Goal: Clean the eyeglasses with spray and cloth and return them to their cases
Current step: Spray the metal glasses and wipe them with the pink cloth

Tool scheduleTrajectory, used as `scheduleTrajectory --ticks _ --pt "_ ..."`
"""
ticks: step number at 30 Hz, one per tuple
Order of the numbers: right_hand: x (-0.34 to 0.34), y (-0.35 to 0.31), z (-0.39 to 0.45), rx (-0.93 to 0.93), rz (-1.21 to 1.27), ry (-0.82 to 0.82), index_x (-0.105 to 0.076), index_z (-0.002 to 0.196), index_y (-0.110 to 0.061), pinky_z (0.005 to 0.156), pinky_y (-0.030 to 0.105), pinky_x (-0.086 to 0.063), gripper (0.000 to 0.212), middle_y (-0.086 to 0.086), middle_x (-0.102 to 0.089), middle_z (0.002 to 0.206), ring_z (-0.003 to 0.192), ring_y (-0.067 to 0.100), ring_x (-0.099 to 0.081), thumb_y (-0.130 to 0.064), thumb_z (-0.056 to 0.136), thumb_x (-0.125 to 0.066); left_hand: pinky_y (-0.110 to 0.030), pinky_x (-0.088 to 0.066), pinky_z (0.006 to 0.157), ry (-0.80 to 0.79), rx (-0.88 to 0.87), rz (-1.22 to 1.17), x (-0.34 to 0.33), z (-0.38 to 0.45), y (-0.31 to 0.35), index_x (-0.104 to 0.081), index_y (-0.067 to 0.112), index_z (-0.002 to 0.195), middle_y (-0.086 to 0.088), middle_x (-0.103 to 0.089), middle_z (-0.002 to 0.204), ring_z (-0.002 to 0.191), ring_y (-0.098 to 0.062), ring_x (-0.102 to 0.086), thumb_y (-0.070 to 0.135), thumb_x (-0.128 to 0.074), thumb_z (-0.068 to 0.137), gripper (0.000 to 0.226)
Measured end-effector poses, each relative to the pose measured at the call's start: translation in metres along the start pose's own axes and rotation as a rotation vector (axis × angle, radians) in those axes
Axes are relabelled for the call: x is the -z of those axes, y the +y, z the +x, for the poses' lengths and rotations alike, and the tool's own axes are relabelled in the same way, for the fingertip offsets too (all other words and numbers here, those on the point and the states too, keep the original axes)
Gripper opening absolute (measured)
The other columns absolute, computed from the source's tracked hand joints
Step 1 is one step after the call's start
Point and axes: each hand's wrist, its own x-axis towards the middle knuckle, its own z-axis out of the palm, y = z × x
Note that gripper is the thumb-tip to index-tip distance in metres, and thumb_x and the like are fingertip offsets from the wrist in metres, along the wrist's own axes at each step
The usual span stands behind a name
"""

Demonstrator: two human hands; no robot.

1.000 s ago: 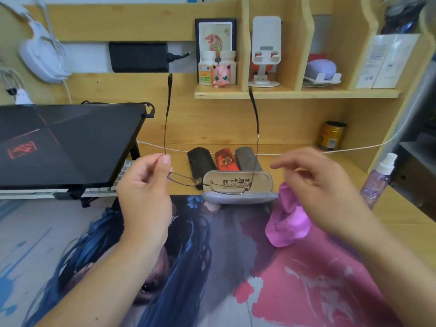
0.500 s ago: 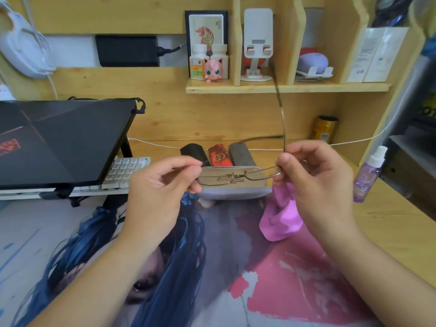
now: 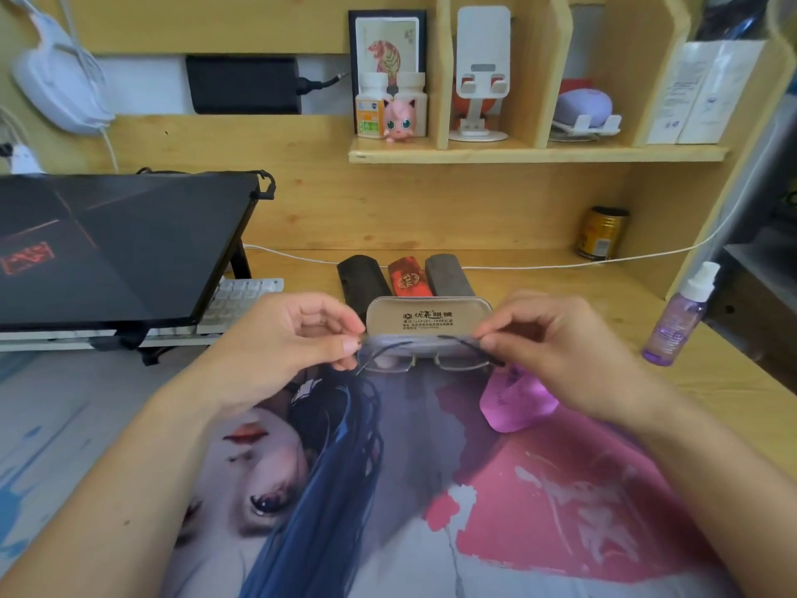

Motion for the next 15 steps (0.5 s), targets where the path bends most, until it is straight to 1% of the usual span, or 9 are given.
scheduleTrajectory --ticks 2,3,5,7,9,11,12,14,15 --pt "-0.006 0.007 -0.002 0.021 -0.180 -0.113 -0.076 0.083 -0.018 0.069 0.020 -0.050 0.017 -0.011 -0.068 0.080 0.072 0.010 -0.066 -0.001 0.086 -0.075 -0.025 -0.059 0.076 -0.101 0.057 0.117 0.008 -0.002 -0.001 -0.073 0.007 0.091 -0.012 -0.076 0.083 0.076 -0.024 -0.073 -0.006 -0.074 0.083 0.015" --pt "-0.009 0.008 -0.003 0.032 -0.245 -0.165 -0.076 0.082 -0.021 0.071 0.019 -0.048 0.017 -0.013 -0.067 0.079 0.074 0.009 -0.066 -0.004 0.085 -0.076 -0.027 -0.059 0.078 -0.159 0.087 0.193 0.011 -0.003 -0.003 -0.073 0.010 0.091 -0.012 -0.076 0.085 0.080 -0.026 -0.074 -0.004 -0.076 0.082 0.017" --pt "-0.016 0.007 -0.006 0.081 -0.310 -0.247 -0.074 0.081 -0.022 0.070 0.014 -0.044 0.018 -0.014 -0.065 0.079 0.075 0.005 -0.065 -0.004 0.084 -0.077 -0.028 -0.057 0.081 -0.245 0.142 0.302 0.015 -0.004 -0.005 -0.075 0.020 0.088 -0.008 -0.076 0.088 0.085 -0.025 -0.075 -0.001 -0.080 0.080 0.023" --pt "-0.021 0.005 -0.009 0.148 -0.358 -0.290 -0.072 0.081 -0.022 0.069 0.008 -0.040 0.020 -0.016 -0.061 0.078 0.074 0.000 -0.061 -0.002 0.082 -0.076 -0.030 -0.056 0.083 -0.285 0.179 0.359 0.018 -0.004 -0.006 -0.074 0.026 0.087 -0.006 -0.076 0.090 0.086 -0.024 -0.074 0.001 -0.082 0.079 0.028" --pt "-0.024 0.003 -0.011 0.225 -0.475 -0.286 -0.068 0.078 -0.027 0.071 0.011 -0.039 0.024 -0.018 -0.057 0.077 0.074 -0.002 -0.056 -0.003 0.080 -0.074 -0.032 -0.057 0.083 -0.309 0.213 0.360 0.020 -0.006 -0.006 -0.071 0.018 0.092 -0.009 -0.075 0.089 0.088 -0.027 -0.074 0.000 -0.080 0.080 0.023" --pt "-0.026 -0.001 -0.016 0.272 -0.603 -0.303 -0.063 0.076 -0.029 0.070 0.025 -0.044 0.026 -0.016 -0.054 0.079 0.073 0.002 -0.052 -0.004 0.079 -0.069 -0.033 -0.059 0.079 -0.340 0.250 0.325 0.021 -0.009 -0.005 -0.065 0.006 0.094 -0.013 -0.075 0.087 0.088 -0.032 -0.075 -0.002 -0.076 0.084 0.017" --pt "-0.028 -0.003 -0.018 0.295 -0.646 -0.333 -0.061 0.075 -0.028 0.065 0.029 -0.044 0.028 -0.015 -0.052 0.079 0.071 0.004 -0.050 -0.001 0.078 -0.067 -0.032 -0.059 0.076 -0.356 0.269 0.304 0.021 -0.010 -0.004 -0.062 0.003 0.092 -0.014 -0.074 0.085 0.089 -0.033 -0.075 -0.002 -0.075 0.086 0.015" --pt "-0.029 -0.006 -0.022 0.324 -0.708 -0.410 -0.057 0.073 -0.026 0.057 0.028 -0.039 0.030 -0.013 -0.049 0.078 0.068 0.007 -0.046 0.003 0.072 -0.064 -0.033 -0.060 0.075 -0.369 0.293 0.277 0.021 -0.012 -0.003 -0.058 -0.001 0.089 -0.017 -0.073 0.084 0.089 -0.032 -0.076 0.001 -0.072 0.089 0.014" --pt "-0.029 -0.006 -0.023 0.308 -0.711 -0.448 -0.058 0.074 -0.026 0.057 0.028 -0.038 0.029 -0.013 -0.050 0.078 0.069 0.007 -0.047 0.002 0.073 -0.064 -0.035 -0.060 0.076 -0.366 0.302 0.270 0.022 -0.012 -0.004 -0.056 -0.002 0.088 -0.018 -0.072 0.084 0.089 -0.032 -0.076 0.003 -0.070 0.091 0.016"
